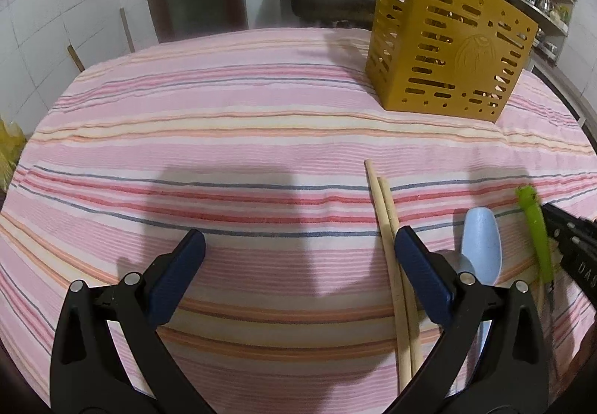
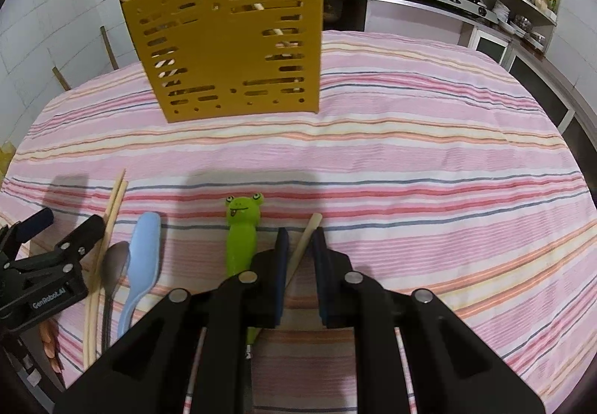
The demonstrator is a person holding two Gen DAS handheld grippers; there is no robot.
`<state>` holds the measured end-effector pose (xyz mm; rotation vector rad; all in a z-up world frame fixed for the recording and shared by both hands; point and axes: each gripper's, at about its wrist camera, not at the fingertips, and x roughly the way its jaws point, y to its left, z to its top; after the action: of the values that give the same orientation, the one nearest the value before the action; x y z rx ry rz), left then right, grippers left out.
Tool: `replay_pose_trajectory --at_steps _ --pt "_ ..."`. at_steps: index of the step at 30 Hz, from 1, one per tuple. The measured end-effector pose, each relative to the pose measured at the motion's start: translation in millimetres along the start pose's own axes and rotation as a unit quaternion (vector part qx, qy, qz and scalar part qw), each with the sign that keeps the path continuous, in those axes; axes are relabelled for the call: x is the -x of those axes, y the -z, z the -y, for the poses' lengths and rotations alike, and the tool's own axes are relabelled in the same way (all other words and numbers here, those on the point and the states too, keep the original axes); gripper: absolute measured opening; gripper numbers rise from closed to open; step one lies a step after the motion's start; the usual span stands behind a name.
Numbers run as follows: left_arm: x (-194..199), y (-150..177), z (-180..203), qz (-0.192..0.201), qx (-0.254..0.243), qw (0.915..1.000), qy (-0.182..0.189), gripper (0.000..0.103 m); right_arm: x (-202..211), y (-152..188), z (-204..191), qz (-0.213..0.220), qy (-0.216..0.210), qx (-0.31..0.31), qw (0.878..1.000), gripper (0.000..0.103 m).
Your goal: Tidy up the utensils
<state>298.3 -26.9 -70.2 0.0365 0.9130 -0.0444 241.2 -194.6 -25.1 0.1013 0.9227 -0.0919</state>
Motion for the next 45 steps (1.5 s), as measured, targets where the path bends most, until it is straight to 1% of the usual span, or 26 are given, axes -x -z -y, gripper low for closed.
replay_pose_trajectory --at_steps 2,3,5,7,9,12,15,17,18,19,20,21,22,24,26,27,29,31,32,35,38,40,41,45 --pt "-3 0 1 -0.010 -0.005 0.9999 0.003 0.098 -1 -4 6 -0.002 0.003 -0.007 1.000 0.014" --pt "-3 0 2 -0.013 -0.010 0.9999 -0.003 0.098 -2 -6 9 -0.003 0.002 -0.012 1.000 0.014" --pt "-5 0 8 -0.013 -0.021 0.9996 -0.013 0.098 -5 -11 12 -0.010 -0.002 -0.019 1.000 0.014" --pt "-6 -3 11 -0.013 -0.025 0.9995 -0.014 0.098 -9 -14 10 -0.019 -0.002 -0.018 1.000 0.013" --pt "-7 -6 13 -0.016 -0.022 0.9996 -0.011 0.097 -11 -17 6 -0.021 0.003 -0.018 1.000 0.012" --pt "-10 -10 15 -0.020 -0.008 0.9998 0.000 0.092 -15 -20 3 -0.023 0.009 -0.029 0.999 0.011" --pt "-10 -13 19 -0.017 -0.002 0.9998 0.009 0.078 -18 -24 5 -0.018 0.007 -0.045 0.999 0.010" --pt "-9 -15 22 -0.015 -0.001 0.9997 0.019 0.057 -18 -24 4 -0.011 0.006 -0.049 0.999 0.010" --pt "-8 -17 24 -0.017 -0.002 0.9995 0.025 0.052 -18 -24 4 -0.007 0.006 -0.050 0.999 0.010" --pt "-8 -19 26 -0.019 -0.003 0.9994 0.030 0.043 -18 -24 4 -0.004 0.005 -0.051 0.999 0.009" --pt "-9 -21 27 -0.023 -0.002 0.9991 0.036 0.036 -17 -23 5 -0.001 0.002 -0.054 0.999 0.009" --pt "-9 -23 27 -0.026 0.003 0.9988 0.041 0.033 -15 -22 7 0.003 0.000 -0.056 0.998 0.009" --pt "-10 -25 27 -0.028 0.007 0.9985 0.046 0.026 -13 -22 8 0.009 0.000 -0.058 0.998 0.009" --pt "-13 -28 25 -0.031 0.017 0.9980 0.053 0.020 -9 -25 11 0.018 0.002 -0.058 0.998 0.009" --pt "-13 -29 21 -0.031 0.028 0.9975 0.058 0.007 -2 -26 11 0.031 0.001 -0.060 0.998 0.009" --pt "-13 -30 20 -0.031 0.032 0.9970 0.063 0.005 2 -26 12 0.038 0.002 -0.061 0.997 0.009" --pt "-9 -30 14 -0.027 0.048 0.9953 0.080 0.005 14 -29 14 0.059 0.001 -0.064 0.996 0.009" --pt "-1 -30 12 -0.009 0.052 0.9950 0.084 0.005 23 -30 18 0.075 -0.002 -0.067 0.995 0.009" --pt "6 -30 12 0.006 0.048 0.9955 0.081 0.004 30 -31 19 0.087 -0.003 -0.067 0.994 0.009" --pt "25 -28 10 0.036 0.042 0.9949 0.084 0.004 51 -29 17 0.120 -0.007 -0.062 0.991 0.008" --pt "56 -24 8 0.082 0.033 0.9926 0.083 0.004 73 -28 15 0.152 -0.014 -0.058 0.987 0.007" --pt "75 -20 6 0.114 0.029 0.9902 0.076 0.004 84 -28 16 0.172 -0.018 -0.054 0.984 0.006" --pt "88 -18 5 0.135 0.027 0.9878 0.073 0.004 92 -27 16 0.182 -0.020 -0.052 0.982 0.006" --pt "128 -10 -2 0.194 0.027 0.9787 0.062 0.004 114 -21 14 0.216 -0.030 -0.045 0.975 0.006"
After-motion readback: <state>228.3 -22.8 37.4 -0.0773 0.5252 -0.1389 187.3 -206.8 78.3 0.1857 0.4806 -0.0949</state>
